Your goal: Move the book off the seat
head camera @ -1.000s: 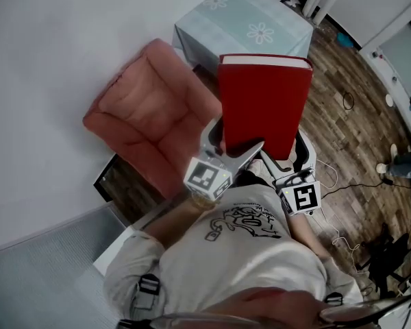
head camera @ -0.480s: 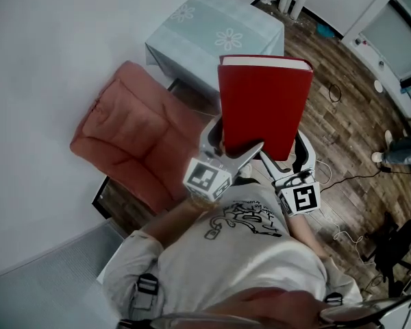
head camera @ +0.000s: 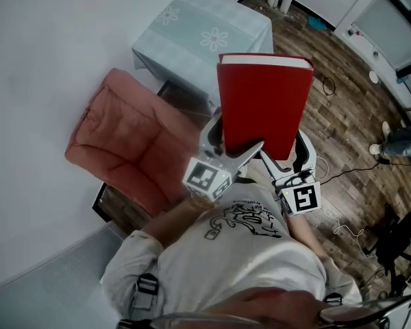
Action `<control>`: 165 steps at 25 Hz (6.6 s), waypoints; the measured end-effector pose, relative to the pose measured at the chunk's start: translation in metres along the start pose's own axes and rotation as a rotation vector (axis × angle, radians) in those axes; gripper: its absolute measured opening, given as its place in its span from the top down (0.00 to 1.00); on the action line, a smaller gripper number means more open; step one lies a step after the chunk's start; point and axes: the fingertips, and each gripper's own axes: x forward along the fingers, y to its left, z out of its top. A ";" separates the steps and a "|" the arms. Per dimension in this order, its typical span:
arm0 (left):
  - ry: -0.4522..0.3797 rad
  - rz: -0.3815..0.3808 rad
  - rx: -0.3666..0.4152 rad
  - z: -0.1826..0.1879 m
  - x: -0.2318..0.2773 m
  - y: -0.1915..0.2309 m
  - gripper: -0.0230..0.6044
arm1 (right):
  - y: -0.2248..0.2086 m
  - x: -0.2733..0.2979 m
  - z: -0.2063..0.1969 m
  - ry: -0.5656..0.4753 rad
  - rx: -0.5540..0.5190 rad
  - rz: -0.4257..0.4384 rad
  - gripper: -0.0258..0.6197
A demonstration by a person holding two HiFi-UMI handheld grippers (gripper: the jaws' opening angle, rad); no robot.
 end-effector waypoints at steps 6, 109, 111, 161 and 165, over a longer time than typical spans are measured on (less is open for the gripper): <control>0.012 -0.011 -0.003 -0.004 0.014 -0.003 0.22 | -0.013 -0.002 -0.006 0.017 0.005 -0.009 0.31; -0.185 0.873 -0.098 0.070 0.120 0.371 0.23 | -0.083 0.447 0.019 0.062 -0.041 0.891 0.31; -0.189 0.909 -0.100 0.068 0.119 0.369 0.23 | -0.082 0.447 0.017 0.065 -0.043 0.929 0.31; -0.140 0.893 -0.329 -0.035 0.061 0.479 0.24 | -0.014 0.525 -0.096 0.299 -0.063 0.968 0.33; -0.127 0.895 -0.342 -0.049 0.070 0.488 0.24 | -0.022 0.533 -0.112 0.317 -0.069 0.967 0.33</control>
